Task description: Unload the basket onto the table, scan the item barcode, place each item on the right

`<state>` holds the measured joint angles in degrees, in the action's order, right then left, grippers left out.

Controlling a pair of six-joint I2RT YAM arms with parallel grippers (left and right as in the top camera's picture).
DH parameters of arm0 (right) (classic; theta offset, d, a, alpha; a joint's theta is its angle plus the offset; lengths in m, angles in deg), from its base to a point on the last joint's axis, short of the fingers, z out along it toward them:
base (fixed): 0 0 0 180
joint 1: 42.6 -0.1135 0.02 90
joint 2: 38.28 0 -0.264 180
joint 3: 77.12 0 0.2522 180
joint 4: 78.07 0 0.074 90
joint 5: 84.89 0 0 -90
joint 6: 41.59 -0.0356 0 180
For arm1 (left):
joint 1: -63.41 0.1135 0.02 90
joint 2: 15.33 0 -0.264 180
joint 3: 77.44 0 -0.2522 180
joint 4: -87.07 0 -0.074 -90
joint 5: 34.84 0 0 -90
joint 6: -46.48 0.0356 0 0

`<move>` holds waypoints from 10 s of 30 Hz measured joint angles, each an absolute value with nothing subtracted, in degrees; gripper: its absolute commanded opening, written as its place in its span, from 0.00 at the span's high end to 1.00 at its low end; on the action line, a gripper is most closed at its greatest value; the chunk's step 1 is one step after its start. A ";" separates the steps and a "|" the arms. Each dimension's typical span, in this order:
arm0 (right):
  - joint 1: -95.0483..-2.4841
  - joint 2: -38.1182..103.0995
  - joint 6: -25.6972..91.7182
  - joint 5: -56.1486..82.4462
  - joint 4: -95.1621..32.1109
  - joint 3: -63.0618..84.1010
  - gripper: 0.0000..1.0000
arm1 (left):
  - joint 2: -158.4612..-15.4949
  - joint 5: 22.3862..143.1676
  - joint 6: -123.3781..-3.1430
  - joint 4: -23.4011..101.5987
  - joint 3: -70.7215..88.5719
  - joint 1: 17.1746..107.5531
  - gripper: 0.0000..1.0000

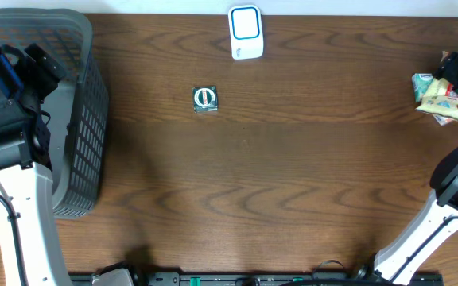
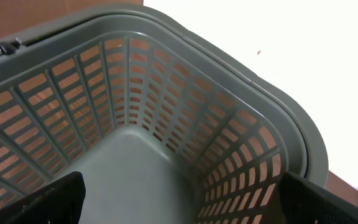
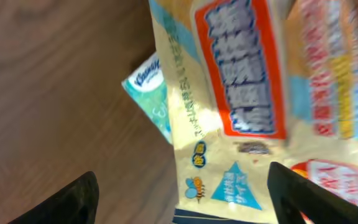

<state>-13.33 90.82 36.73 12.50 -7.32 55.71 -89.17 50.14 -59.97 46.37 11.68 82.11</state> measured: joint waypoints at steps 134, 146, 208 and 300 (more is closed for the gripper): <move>-76.34 103.08 26.85 -6.75 -14.79 57.37 0.35 | -89.17 50.14 -59.97 46.37 11.68 82.11 0.02; -75.68 98.25 28.03 -4.85 -7.63 56.04 0.01 | -89.17 50.14 -59.97 46.37 11.68 82.11 0.02; -69.67 91.58 46.65 43.43 1.29 55.03 0.49 | -89.17 50.17 -59.97 46.37 11.68 82.11 0.02; -69.87 96.41 9.62 12.50 8.33 54.94 0.14 | -89.17 50.14 -59.97 46.37 11.68 82.11 0.02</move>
